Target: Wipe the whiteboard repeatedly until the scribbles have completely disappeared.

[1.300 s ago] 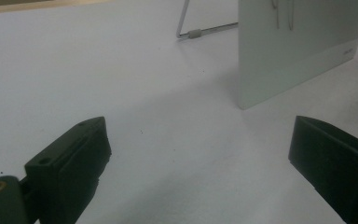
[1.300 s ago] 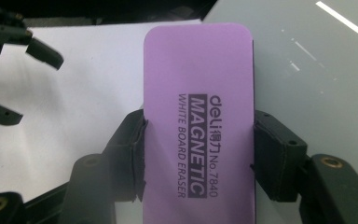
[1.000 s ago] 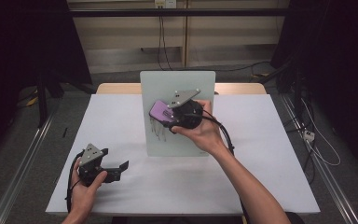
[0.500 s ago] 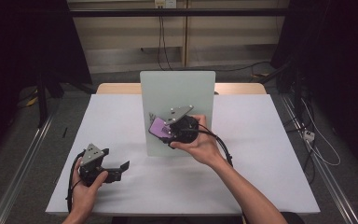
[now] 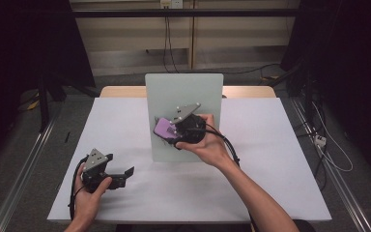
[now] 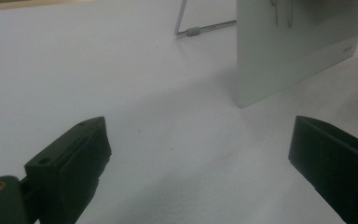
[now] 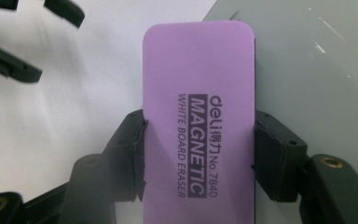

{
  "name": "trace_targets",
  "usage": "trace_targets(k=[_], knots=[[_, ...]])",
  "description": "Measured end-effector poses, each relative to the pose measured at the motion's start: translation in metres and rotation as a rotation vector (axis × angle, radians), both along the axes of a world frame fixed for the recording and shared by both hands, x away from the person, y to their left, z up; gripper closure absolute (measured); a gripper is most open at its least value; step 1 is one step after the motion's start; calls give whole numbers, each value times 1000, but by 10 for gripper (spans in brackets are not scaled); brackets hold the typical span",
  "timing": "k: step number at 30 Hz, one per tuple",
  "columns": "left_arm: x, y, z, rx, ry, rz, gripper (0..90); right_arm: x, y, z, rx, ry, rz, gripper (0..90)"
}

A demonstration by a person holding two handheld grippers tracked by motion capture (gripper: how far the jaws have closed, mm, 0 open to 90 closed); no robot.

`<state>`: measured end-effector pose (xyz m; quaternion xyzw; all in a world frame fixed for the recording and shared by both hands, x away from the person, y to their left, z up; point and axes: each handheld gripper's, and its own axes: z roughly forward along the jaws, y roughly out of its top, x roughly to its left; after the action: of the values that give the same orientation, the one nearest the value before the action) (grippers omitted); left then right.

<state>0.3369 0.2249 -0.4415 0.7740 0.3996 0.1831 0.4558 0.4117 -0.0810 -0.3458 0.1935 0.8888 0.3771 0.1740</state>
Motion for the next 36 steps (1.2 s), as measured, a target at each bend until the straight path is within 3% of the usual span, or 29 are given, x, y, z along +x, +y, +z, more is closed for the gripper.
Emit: trace_targets(k=[5,9,15,22,25,36], knots=[[0,0,0,-2,0,0,49,4,6,10,22,-21,-15,418],[-1,1,0,-1,-2,2,49,2,12,1,23,-25,-10,418],[0,0,0,0,-1,0,49,-2,22,-14,-17,-5,21,418],[0,0,0,-3,3,0,49,-5,26,-23,-38,14,39,418],[0,0,0,0,1,-3,50,-3,25,-20,-32,21,42,419],[0,0,0,-2,3,0,50,7,14,19,47,-55,-29,418]])
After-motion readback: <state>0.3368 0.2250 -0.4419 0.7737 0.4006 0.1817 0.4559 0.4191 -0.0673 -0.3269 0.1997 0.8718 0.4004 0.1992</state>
